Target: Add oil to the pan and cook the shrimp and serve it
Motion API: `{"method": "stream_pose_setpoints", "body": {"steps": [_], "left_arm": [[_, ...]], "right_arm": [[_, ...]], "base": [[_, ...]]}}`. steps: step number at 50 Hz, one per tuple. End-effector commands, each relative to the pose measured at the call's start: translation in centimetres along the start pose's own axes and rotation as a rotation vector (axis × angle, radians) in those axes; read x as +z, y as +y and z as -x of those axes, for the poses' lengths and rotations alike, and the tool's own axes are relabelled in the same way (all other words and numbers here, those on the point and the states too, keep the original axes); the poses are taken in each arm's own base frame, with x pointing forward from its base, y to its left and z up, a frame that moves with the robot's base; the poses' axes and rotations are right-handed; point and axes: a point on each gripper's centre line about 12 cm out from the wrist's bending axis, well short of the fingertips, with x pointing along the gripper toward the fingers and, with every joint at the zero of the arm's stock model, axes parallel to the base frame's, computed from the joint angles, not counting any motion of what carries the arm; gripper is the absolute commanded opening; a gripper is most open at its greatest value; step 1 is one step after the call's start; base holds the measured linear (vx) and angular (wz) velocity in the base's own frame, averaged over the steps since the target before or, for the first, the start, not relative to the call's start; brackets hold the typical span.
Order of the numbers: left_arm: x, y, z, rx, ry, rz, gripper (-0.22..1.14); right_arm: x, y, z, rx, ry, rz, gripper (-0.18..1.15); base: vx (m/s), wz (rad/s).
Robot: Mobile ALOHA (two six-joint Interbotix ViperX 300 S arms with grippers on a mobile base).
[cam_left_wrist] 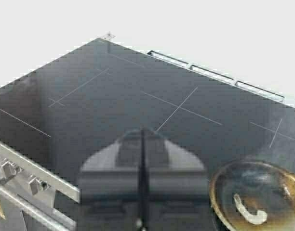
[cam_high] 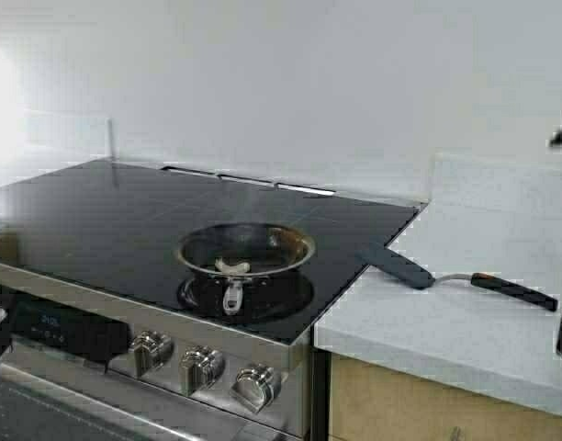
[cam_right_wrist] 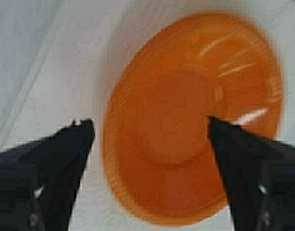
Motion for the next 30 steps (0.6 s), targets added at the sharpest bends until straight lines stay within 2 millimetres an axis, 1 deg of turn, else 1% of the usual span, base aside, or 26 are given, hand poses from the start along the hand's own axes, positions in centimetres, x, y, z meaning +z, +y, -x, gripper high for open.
{"method": "stream_pose_setpoints", "body": {"steps": [1, 9, 15, 19, 23, 24, 30], "left_arm": [[0.7, 0.0, -0.2, 0.0, -0.017, -0.003, 0.03], [0.8, 0.0, -0.2, -0.001, -0.018, -0.003, 0.03], [0.7, 0.0, -0.2, 0.0, -0.017, -0.001, 0.03], [0.7, 0.0, -0.2, 0.0, -0.017, -0.001, 0.03], [0.8, -0.1, -0.2, -0.001, -0.02, -0.001, 0.03], [0.8, -0.1, -0.2, -0.001, -0.02, -0.001, 0.03], [0.8, 0.0, -0.2, -0.001, -0.02, -0.001, 0.03]], "right_arm": [[3.0, -2.8, 4.5, -0.045, -0.127, -0.034, 1.0], [4.0, -4.3, 7.2, -0.069, -0.185, -0.06, 1.0], [5.3, -5.6, 10.3, -0.063, -0.274, -0.143, 1.0], [6.1, -6.4, 13.1, -0.032, -0.364, -0.227, 1.0], [6.5, -6.8, 16.0, 0.016, -0.467, -0.316, 1.0], [6.6, -6.9, 17.2, 0.036, -0.511, -0.347, 1.0], [6.8, -6.7, 21.2, 0.099, -0.648, -0.434, 1.0]], "base": [[0.0, 0.0], [0.0, 0.0], [0.0, 0.0], [0.0, 0.0], [0.0, 0.0], [0.0, 0.0], [0.0, 0.0]]}}
